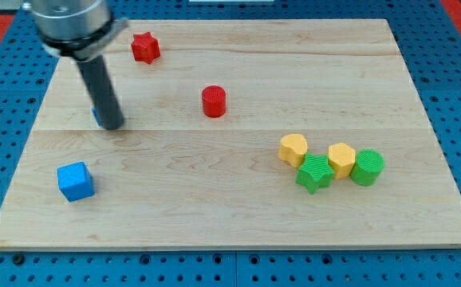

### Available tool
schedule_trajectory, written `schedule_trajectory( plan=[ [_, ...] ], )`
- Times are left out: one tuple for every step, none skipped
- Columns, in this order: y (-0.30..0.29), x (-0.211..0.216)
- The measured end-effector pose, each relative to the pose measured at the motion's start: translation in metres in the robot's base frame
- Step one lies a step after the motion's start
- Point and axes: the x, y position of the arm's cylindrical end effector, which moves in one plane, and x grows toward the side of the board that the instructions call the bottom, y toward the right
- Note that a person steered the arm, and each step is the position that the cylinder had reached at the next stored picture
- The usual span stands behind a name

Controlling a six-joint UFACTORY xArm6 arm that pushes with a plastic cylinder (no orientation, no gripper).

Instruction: Push the blue triangle slightly right

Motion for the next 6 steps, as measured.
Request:
schedule_trajectory(
  plan=[
    [-0.06, 0.0],
    [-0.069, -0.018],
    [-0.056, -0.029],
    [-0.012, -0.023],
    [0.008, -0.004],
    [0.027, -0.004]
  ],
)
